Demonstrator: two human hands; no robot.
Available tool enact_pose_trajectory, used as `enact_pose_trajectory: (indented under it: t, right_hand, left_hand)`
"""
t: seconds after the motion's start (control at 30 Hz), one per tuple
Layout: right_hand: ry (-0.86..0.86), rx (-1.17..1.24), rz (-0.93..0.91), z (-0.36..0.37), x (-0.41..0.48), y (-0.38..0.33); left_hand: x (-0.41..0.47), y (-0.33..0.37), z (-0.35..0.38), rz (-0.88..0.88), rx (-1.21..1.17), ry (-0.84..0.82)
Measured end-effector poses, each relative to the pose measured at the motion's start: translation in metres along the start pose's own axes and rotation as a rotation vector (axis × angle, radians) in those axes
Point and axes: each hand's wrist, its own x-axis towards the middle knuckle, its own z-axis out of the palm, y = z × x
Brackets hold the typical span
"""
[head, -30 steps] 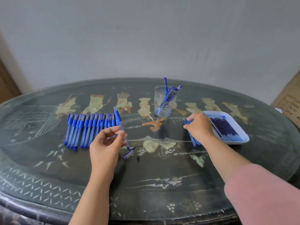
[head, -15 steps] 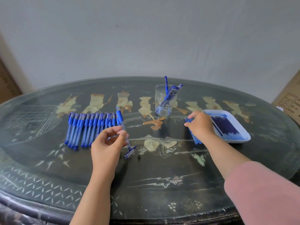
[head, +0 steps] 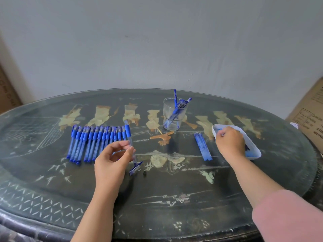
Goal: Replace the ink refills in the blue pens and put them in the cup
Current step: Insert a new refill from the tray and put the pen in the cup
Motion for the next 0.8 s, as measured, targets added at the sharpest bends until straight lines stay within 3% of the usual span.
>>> enact_pose_trajectory:
  t: [0.17, 0.5, 0.63, 0.8]
  right_hand:
    - [-0.1, -0.217, 0.159, -0.01, 0.007, 0.024]
    - [-0.13, -0.299, 0.165, -0.006, 0.007, 0.023]
    - [-0.024, -0.107, 0.161, -0.008, 0.006, 0.02]
    - [0.112, 0.391, -0.056, -0.034, -0.021, -0.031]
  left_hand:
    - [-0.004, 0.002, 0.001, 0.031, 0.039, -0.026]
    - [-0.005, -0.001, 0.0, 0.061, 0.046, -0.052]
    - [-0.007, -0.001, 0.0, 0.06, 0.034, -0.054]
    - [-0.007, -0.001, -0.002, 0.071, 0.046, -0.077]
